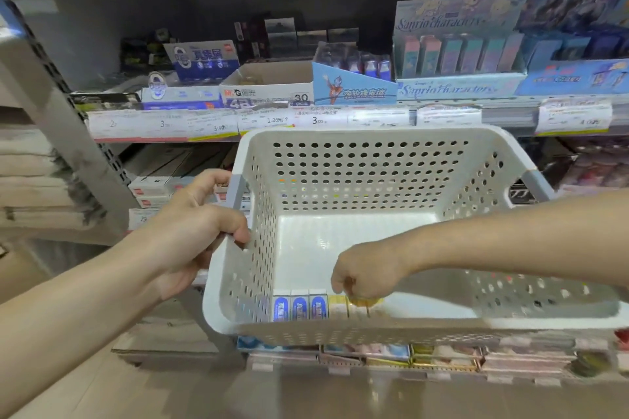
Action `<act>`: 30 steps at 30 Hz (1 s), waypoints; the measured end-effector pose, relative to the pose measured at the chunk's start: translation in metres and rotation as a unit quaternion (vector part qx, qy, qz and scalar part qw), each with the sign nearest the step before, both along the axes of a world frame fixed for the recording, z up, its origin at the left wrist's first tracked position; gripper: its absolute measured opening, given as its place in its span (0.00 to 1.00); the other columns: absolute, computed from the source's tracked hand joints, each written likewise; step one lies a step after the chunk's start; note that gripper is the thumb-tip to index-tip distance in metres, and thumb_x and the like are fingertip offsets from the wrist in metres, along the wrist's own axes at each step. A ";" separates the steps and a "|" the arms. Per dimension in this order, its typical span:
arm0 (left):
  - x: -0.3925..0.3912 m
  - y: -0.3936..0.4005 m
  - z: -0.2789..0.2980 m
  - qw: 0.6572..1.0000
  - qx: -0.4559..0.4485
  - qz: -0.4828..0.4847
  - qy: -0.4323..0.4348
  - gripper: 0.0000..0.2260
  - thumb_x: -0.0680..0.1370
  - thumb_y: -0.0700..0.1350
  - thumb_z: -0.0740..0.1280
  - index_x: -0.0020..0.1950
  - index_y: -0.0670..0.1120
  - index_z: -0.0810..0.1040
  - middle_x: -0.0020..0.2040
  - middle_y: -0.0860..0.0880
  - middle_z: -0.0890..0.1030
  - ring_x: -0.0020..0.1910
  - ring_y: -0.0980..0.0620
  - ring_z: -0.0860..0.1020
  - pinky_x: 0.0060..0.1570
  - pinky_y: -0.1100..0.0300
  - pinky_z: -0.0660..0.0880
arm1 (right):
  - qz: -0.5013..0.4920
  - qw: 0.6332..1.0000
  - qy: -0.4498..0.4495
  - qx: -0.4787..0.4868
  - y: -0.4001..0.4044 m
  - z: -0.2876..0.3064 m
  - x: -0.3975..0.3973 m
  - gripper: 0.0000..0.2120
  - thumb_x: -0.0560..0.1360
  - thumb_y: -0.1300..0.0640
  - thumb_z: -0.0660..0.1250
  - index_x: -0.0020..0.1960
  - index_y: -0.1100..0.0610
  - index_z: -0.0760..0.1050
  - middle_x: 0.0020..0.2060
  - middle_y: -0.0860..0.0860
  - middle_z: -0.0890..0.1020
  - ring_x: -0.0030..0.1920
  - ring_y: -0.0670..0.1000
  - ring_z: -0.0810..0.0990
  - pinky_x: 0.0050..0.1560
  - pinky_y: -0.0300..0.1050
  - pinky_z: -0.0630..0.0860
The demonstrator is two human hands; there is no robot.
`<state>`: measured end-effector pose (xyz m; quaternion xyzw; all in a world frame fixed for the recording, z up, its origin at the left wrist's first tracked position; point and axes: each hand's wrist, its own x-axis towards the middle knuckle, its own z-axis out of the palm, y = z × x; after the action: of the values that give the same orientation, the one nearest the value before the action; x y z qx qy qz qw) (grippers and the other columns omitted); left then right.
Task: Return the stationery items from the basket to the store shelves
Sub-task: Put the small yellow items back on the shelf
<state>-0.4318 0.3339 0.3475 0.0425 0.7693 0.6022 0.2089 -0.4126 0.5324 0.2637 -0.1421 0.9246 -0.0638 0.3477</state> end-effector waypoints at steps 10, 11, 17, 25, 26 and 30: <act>-0.012 -0.058 -0.003 0.999 -0.016 -0.029 -0.013 0.24 0.61 0.28 0.66 0.50 0.51 0.75 0.40 0.34 0.77 0.40 0.39 0.72 0.45 0.45 0.67 | -0.074 0.995 -0.021 -0.062 -0.060 -0.017 -0.019 0.10 0.73 0.61 0.70 0.52 0.63 0.78 0.40 0.55 0.77 0.41 0.52 0.73 0.43 0.45 0.72; -0.012 -0.061 -0.002 0.999 -0.014 -0.033 -0.015 0.24 0.63 0.27 0.65 0.51 0.51 0.75 0.41 0.33 0.78 0.40 0.38 0.73 0.46 0.45 0.68 | -0.086 0.994 -0.031 -0.066 -0.062 -0.019 -0.020 0.09 0.72 0.61 0.71 0.51 0.62 0.78 0.41 0.56 0.77 0.40 0.52 0.73 0.42 0.46 0.72; -0.013 -0.074 -0.001 0.999 0.000 -0.039 -0.027 0.24 0.61 0.27 0.65 0.49 0.51 0.76 0.49 0.26 0.76 0.40 0.38 0.75 0.47 0.45 0.72 | -0.117 0.988 -0.058 -0.086 -0.073 -0.021 -0.027 0.08 0.69 0.61 0.74 0.47 0.60 0.79 0.41 0.57 0.78 0.40 0.53 0.73 0.43 0.46 0.71; -0.027 -0.072 -0.001 1.000 -0.003 -0.011 -0.021 0.23 0.65 0.25 0.63 0.52 0.49 0.75 0.39 0.35 0.78 0.37 0.40 0.75 0.41 0.50 0.73 | -0.133 0.982 -0.085 -0.105 -0.067 -0.012 -0.043 0.16 0.70 0.61 0.74 0.55 0.64 0.79 0.42 0.57 0.77 0.41 0.53 0.72 0.41 0.43 0.70; -0.028 -0.071 0.000 1.000 -0.006 -0.008 -0.020 0.24 0.63 0.26 0.64 0.52 0.49 0.75 0.40 0.35 0.78 0.37 0.39 0.75 0.42 0.49 0.73 | -0.135 0.981 -0.089 -0.111 -0.066 -0.010 -0.046 0.15 0.70 0.61 0.74 0.55 0.64 0.79 0.42 0.57 0.77 0.41 0.53 0.72 0.41 0.42 0.70; -0.033 -0.068 0.002 1.000 -0.008 -0.002 -0.014 0.23 0.66 0.25 0.63 0.52 0.48 0.75 0.39 0.36 0.80 0.38 0.39 0.76 0.44 0.47 0.74 | -0.114 0.984 -0.076 -0.110 -0.062 0.000 -0.056 0.14 0.69 0.61 0.75 0.53 0.63 0.80 0.40 0.57 0.77 0.40 0.53 0.71 0.39 0.41 0.69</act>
<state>-0.4651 0.2664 0.3495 0.0343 0.7711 0.5961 0.2212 -0.4685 0.4702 0.2636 -0.0678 0.8929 -0.2152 0.3896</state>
